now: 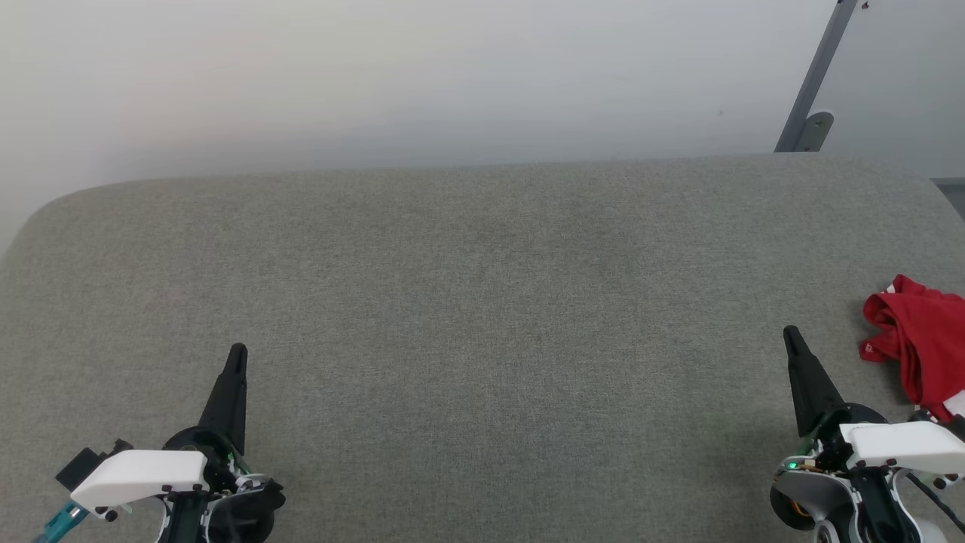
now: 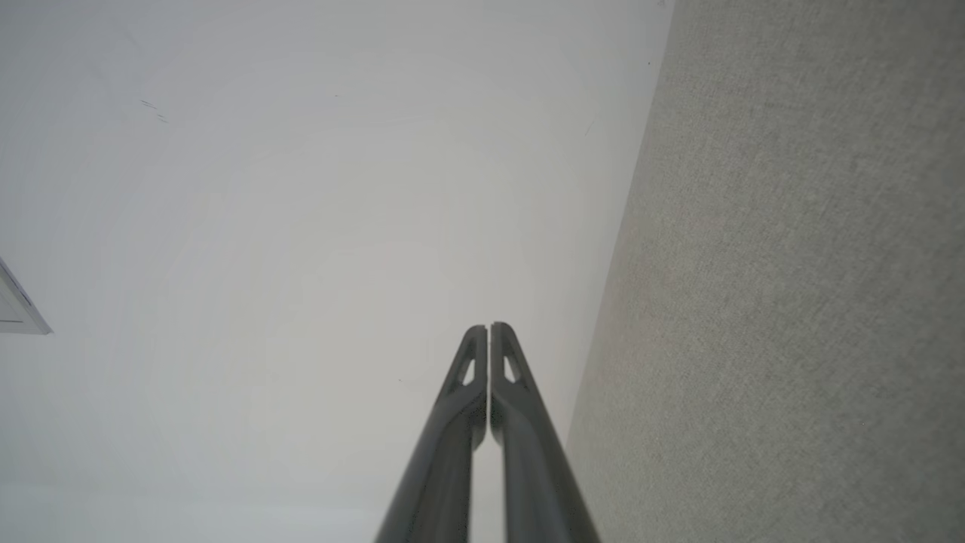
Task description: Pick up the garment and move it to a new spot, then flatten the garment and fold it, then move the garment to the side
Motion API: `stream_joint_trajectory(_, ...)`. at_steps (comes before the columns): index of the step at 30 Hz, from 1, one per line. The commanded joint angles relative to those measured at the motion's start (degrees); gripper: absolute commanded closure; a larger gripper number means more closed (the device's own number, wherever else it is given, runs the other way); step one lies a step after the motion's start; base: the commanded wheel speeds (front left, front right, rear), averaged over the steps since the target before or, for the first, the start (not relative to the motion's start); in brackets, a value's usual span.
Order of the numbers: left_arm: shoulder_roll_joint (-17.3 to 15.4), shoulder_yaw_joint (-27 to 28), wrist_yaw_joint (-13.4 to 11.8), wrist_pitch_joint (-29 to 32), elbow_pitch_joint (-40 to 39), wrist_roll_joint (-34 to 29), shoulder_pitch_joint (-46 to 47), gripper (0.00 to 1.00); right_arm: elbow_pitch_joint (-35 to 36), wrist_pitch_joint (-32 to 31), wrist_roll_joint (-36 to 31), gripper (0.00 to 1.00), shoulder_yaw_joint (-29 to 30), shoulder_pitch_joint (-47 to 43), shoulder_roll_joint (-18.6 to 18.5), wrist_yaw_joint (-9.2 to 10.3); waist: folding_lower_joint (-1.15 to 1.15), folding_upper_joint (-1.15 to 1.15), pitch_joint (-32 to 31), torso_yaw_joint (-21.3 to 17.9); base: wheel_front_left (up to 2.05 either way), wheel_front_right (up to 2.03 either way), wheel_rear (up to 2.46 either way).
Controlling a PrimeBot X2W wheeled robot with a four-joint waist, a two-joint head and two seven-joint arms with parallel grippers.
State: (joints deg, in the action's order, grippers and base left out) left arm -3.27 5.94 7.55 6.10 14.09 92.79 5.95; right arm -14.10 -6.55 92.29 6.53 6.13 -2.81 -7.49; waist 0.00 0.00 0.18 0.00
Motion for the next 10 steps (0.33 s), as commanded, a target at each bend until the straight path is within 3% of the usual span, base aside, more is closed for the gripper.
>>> stream_joint_trajectory(1,0.11,0.23,-0.12,0.20,0.01,0.10,0.60,1.00,0.00,-0.15,0.21,1.00,-0.04,0.29,-0.14,0.00,0.00,0.00,0.00,0.00,0.00,0.00,0.00)
stream_joint_trajectory(10,0.17,0.29,-0.11,0.29,0.01,0.00,0.61,1.00,0.01,-0.15,0.22,1.00,-0.03,0.29,-0.14,0.00,0.00,0.00,0.00,0.00,0.00,0.00,0.00)
